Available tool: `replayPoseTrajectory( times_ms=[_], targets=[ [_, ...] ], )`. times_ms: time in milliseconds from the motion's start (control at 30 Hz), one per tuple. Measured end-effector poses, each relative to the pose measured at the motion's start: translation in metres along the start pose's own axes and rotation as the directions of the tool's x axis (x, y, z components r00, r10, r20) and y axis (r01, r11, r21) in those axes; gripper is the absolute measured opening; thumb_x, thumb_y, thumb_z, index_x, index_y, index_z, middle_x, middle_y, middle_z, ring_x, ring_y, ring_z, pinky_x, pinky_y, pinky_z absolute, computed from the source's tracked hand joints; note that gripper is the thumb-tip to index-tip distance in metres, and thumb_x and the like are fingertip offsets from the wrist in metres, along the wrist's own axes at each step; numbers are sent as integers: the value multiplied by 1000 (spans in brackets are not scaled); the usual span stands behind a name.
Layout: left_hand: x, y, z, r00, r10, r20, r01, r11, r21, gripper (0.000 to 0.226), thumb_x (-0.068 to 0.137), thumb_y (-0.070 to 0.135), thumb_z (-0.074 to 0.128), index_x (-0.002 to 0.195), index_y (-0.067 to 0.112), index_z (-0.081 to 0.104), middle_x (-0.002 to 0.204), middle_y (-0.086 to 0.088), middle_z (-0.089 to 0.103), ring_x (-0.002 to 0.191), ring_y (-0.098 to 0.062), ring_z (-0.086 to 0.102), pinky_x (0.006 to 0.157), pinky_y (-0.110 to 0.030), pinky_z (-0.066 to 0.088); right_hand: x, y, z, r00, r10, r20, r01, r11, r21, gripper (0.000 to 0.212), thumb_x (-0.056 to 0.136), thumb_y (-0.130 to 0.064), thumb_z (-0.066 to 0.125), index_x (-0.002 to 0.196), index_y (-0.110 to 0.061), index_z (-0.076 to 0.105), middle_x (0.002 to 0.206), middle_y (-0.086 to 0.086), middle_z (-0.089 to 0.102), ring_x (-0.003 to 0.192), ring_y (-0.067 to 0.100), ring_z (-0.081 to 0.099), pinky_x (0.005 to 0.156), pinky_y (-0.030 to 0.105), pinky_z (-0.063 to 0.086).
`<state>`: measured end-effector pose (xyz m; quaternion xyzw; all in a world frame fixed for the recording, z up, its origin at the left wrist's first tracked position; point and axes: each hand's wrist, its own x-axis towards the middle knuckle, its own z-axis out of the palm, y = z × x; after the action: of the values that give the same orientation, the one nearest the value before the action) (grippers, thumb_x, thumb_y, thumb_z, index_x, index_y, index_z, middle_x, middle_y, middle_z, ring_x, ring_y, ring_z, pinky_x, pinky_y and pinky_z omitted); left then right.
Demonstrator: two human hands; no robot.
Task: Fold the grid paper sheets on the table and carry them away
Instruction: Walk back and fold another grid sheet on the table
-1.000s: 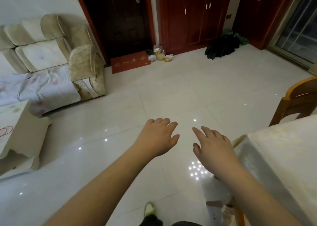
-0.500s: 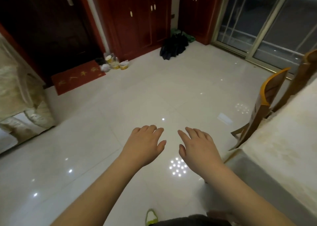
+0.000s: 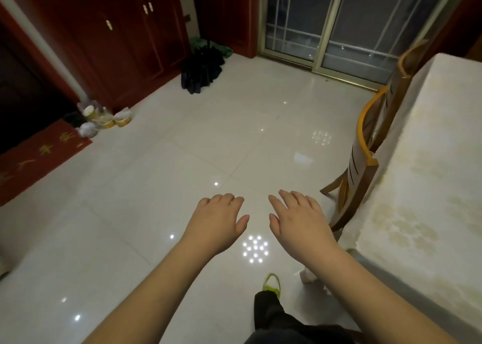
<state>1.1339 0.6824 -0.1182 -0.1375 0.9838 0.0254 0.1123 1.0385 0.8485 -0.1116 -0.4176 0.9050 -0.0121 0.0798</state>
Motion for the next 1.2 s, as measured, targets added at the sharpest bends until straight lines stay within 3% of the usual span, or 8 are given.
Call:
replayPoseTrajectory(
  times_ms=[167,333,467,600,700,833,1067,1200],
  targets=[
    [98,2,-23,998,55,-4,-55,998,19,53,100,50,27,146,23,36,141,5,48,128,-18,46,103,-35,33,73,51,-11,997,83,-5,-83,996,34,49,102,-37,35,148,-20,37,152,6,40,139,28,38,113,43,27],
    [180,3,-48,994,94,-60,-92,995,42,79,83,56,1,142,24,42,134,5,55,122,-18,52,99,-36,37,144,96,-28,989,148,-24,-147,988,45,48,97,-37,39,139,-18,52,140,8,55,127,30,51,106,45,37],
    [234,-9,-63,992,97,-78,-95,995,26,79,83,56,2,141,24,45,133,4,56,122,-18,53,99,-36,37,198,117,-38,986,164,-11,-163,985,53,48,98,-37,45,142,-17,48,144,8,51,130,30,48,108,45,34],
    [288,-31,-82,992,112,-53,-111,994,16,78,85,56,1,144,25,40,136,5,52,124,-17,49,101,-35,34,252,126,-49,986,158,55,-160,986,42,52,103,-40,28,152,-23,28,156,4,32,142,26,30,115,40,20],
    [335,-58,-87,991,118,-68,-115,992,55,63,93,52,16,142,23,44,132,3,56,120,-19,53,100,-37,37,302,128,-54,982,178,64,-181,982,46,53,103,-42,22,154,-25,20,159,0,25,144,23,24,117,38,16],
    [399,-104,-94,983,144,-112,-140,989,44,56,88,48,28,118,18,66,107,-1,69,95,-22,66,82,-40,50,376,123,-60,971,231,62,-234,971,41,53,103,-41,25,153,-24,23,158,2,27,143,24,27,116,38,18],
    [500,-166,-126,963,242,-115,-235,969,74,52,85,46,35,110,17,70,103,-3,71,91,-23,68,74,-40,53,487,119,-81,944,320,76,-324,945,43,52,101,-38,33,150,-20,32,155,5,35,140,27,33,113,41,23],
    [558,-171,-143,947,302,-112,-298,953,56,58,87,49,29,117,18,67,111,-3,70,99,-23,67,81,-40,52,523,138,-91,916,393,78,-397,917,46,52,102,-39,30,152,-22,27,156,4,31,141,26,30,114,40,20]
  ],
)
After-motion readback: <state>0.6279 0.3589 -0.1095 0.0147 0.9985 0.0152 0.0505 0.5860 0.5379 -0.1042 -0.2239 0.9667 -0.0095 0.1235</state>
